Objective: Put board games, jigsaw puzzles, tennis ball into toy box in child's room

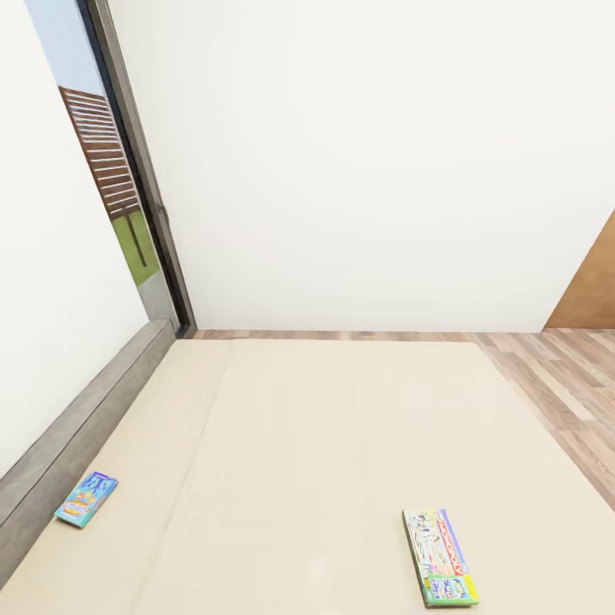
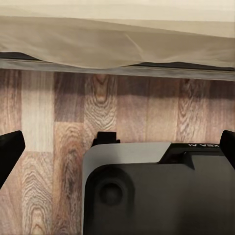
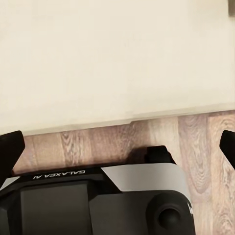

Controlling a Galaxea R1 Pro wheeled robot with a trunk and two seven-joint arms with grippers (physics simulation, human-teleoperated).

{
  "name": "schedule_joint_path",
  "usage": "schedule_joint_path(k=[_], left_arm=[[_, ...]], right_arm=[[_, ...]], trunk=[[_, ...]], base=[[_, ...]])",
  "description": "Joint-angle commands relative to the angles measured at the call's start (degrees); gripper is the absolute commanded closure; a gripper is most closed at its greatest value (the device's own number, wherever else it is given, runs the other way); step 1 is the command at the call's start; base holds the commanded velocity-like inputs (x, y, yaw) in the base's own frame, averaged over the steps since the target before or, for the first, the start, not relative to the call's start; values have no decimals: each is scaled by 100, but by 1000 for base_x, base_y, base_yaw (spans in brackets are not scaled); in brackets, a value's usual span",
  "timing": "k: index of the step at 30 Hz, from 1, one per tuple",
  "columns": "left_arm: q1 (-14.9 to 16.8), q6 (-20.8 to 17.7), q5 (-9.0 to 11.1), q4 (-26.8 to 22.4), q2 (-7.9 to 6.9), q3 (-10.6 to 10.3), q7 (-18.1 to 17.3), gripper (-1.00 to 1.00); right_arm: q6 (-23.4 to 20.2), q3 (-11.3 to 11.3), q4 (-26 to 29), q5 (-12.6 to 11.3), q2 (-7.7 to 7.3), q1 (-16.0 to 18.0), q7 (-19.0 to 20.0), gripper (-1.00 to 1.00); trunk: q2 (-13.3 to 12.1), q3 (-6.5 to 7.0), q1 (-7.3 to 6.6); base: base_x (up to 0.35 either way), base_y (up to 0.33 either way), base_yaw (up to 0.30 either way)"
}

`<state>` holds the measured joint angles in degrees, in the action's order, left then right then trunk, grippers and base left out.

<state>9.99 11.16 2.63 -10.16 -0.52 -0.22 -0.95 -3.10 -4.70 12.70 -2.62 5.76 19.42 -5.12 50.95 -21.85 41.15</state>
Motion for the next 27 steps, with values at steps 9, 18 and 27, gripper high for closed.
schedule_joint_path(k=[9,18,27], left_arm=[[3,18,27,5,-1,-4,-10,-100],[4,18,28,5,-1,-4,-10,-100],[3,18,27,5,-1,-4,-10,-100]], right_arm=[[-23,-40,14,-46,-1,0,-15,-100],[-8,-46,14,-70,-4,0,-15,-100],[-7,-45,13,-79,-4,0,-12,-100]], trunk=[[4,-6,0],[4,-6,0],[4,-6,0]], base=[[0,35,0],[0,152,0],[0,16,0]])
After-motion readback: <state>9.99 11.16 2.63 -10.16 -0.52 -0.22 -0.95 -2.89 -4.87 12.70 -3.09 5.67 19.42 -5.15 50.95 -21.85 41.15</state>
